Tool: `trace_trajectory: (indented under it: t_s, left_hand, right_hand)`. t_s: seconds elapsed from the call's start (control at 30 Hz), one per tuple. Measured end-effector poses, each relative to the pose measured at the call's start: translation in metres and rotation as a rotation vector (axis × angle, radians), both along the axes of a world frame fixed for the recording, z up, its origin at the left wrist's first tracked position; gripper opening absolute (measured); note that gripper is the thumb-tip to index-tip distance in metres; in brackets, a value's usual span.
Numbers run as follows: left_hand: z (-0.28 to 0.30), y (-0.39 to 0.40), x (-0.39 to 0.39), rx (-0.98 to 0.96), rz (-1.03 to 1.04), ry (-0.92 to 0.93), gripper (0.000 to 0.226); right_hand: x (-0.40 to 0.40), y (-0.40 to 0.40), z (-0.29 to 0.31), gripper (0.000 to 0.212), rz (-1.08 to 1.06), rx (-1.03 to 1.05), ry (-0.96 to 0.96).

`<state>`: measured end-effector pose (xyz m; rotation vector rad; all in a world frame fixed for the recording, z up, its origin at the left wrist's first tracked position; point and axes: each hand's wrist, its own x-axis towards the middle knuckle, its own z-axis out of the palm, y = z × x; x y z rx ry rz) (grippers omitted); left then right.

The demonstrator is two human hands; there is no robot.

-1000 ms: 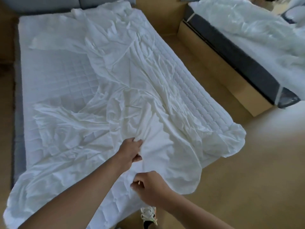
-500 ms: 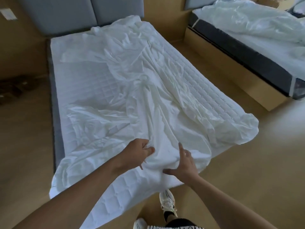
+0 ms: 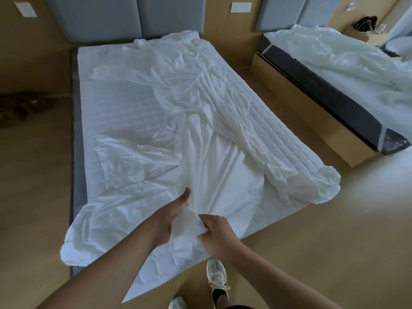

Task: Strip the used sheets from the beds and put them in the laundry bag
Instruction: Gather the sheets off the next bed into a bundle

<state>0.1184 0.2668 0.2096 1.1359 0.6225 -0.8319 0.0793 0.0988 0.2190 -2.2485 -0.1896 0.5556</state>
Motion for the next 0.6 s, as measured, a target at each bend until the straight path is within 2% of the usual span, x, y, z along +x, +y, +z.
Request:
trace_trajectory:
  t_s: [0.07,0.13,0.2,0.27,0.33,0.43,0.5,0.6]
  left_hand:
    - [-0.011,-0.014,-0.003,0.056,-0.092,-0.002,0.055]
    - [-0.02,-0.029,0.001,0.223,-0.131,-0.034,0.048]
    - [-0.022,-0.037,0.01,0.302,-0.115,-0.1,0.042]
    - [-0.016,-0.04,0.019,0.323,-0.132,-0.184,0.038]
    - [0.003,-0.042,0.025,0.365,-0.197,-0.249,0.038]
    - [0.042,-0.049,0.028,0.405,-0.347,-0.357,0.036]
    - [0.067,-0.056,0.029,0.445,-0.447,-0.447,0.04]
    - [0.097,-0.067,0.025,0.72,-0.722,-0.581,0.037]
  right_hand:
    - [-0.011,0.0,-0.001,0.015,0.101,0.015,0.001]
    - [-0.014,-0.01,0.0,0.016,0.097,0.044,0.079]
    - [-0.012,-0.03,0.003,0.007,-0.133,0.291,0.231]
    - [0.0,-0.055,-0.001,0.032,-0.485,0.494,0.314]
    - [0.017,-0.08,-0.017,0.055,-0.785,0.534,0.385]
    - [0.036,-0.102,-0.035,0.101,-1.031,0.536,0.728]
    - [0.043,-0.104,-0.038,0.115,-1.022,0.612,0.91]
    - [0.059,-0.089,-0.026,0.115,-0.79,0.855,1.025]
